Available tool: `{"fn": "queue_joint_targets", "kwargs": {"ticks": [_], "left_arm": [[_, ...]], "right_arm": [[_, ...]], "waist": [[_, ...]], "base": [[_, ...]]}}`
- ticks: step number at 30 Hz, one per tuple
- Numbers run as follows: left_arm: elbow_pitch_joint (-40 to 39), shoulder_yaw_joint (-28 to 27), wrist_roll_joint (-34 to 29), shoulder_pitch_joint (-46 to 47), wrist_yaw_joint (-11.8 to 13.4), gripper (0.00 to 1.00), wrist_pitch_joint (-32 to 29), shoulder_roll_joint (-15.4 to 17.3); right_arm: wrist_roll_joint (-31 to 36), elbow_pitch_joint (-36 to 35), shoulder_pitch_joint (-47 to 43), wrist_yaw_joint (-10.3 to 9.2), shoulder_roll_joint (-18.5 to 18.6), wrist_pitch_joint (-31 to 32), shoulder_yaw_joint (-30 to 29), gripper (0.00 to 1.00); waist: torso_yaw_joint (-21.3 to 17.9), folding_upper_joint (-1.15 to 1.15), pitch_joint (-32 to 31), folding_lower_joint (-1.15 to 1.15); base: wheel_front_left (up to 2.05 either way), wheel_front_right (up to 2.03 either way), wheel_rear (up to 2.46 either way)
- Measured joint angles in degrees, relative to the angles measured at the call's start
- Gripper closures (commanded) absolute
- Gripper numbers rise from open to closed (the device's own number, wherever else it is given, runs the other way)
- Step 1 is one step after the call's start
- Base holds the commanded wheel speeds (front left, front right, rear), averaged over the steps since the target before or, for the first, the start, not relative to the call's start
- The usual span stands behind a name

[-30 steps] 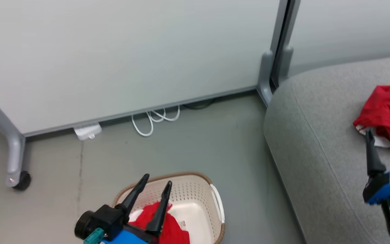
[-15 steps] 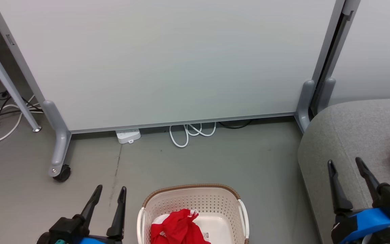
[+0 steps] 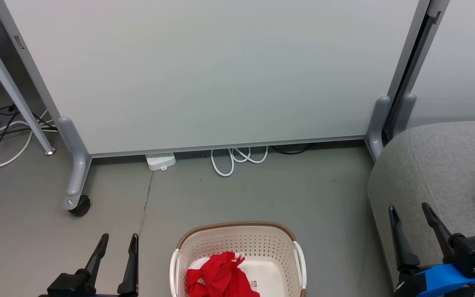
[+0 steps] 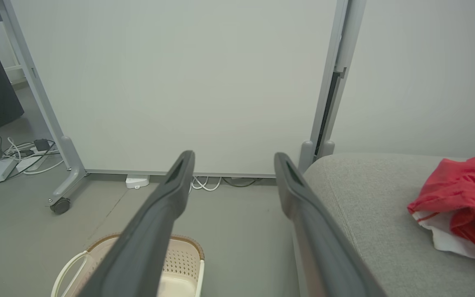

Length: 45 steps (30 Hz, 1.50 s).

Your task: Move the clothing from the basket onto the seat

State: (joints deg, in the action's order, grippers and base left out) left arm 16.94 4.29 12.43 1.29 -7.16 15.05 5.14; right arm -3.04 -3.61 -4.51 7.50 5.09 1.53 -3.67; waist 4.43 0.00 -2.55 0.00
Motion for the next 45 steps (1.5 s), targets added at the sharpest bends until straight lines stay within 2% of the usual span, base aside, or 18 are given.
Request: {"fn": "queue_joint_targets", "kwargs": {"ticks": [11, 18, 21, 28, 34, 39, 41, 45], "left_arm": [[1.24, 1.37, -0.76, 0.40, -0.13, 0.00, 0.00, -0.56], [4.58, 4.61, -1.81, 7.47, -0.15, 0.00, 0.00, -0.18], [7.84, 6.75, -2.49, 11.54, -0.16, 0.00, -0.01, 1.33], [15.40, 11.56, -1.30, 21.16, -0.24, 0.00, -1.35, 7.48], [19.44, 14.49, -0.47, 28.07, -0.25, 0.00, -4.69, 13.50], [22.08, 13.68, 0.12, 31.42, -0.23, 0.00, -8.91, 17.69], [22.97, 13.36, 0.08, 32.38, 0.19, 0.00, -10.63, 18.84], [25.35, 14.19, -1.04, 34.23, 2.03, 0.00, -14.47, 19.03]], "right_arm": [[0.01, -0.83, 1.55, 0.00, -0.04, 0.05, 1.75, 0.00], [-0.56, -1.83, 8.25, 0.00, 1.13, -0.52, 4.90, 0.00], [-0.79, -1.87, 11.95, -0.01, 1.47, -1.10, 6.93, 0.00], [-2.27, 0.03, 21.74, 0.00, 1.00, -5.11, 12.13, 0.00], [-3.93, 2.68, 27.60, 0.00, -0.16, -9.14, 13.97, 0.00], [-5.76, 4.94, 32.21, 0.00, -1.11, -12.39, 16.81, 0.00], [-6.44, 5.83, 33.36, 0.00, -1.34, -13.45, 17.74, 0.00], [-6.68, 7.34, 33.83, 0.00, -1.69, -14.69, 17.59, 0.00]], "waist": [[-0.83, 0.00, 3.26, -0.01], [-3.05, 0.00, 10.74, 0.00], [-4.68, 0.00, 14.88, 0.01], [-11.33, 0.00, 24.95, 0.01], [-18.34, 0.00, 33.52, 0.02], [-24.58, 0.00, 39.91, 0.01], [-26.97, 0.00, 42.36, 0.02], [-30.43, 0.00, 47.09, 0.02]], "base": [[0.00, 0.00, 0.00], [0.00, 0.00, 0.00], [0.00, 0.00, 0.00], [0.00, 0.00, 0.00], [0.00, 0.00, 0.00], [0.00, 0.00, 0.00], [0.00, 0.00, 0.00], [0.00, 0.00, 0.00]]}}
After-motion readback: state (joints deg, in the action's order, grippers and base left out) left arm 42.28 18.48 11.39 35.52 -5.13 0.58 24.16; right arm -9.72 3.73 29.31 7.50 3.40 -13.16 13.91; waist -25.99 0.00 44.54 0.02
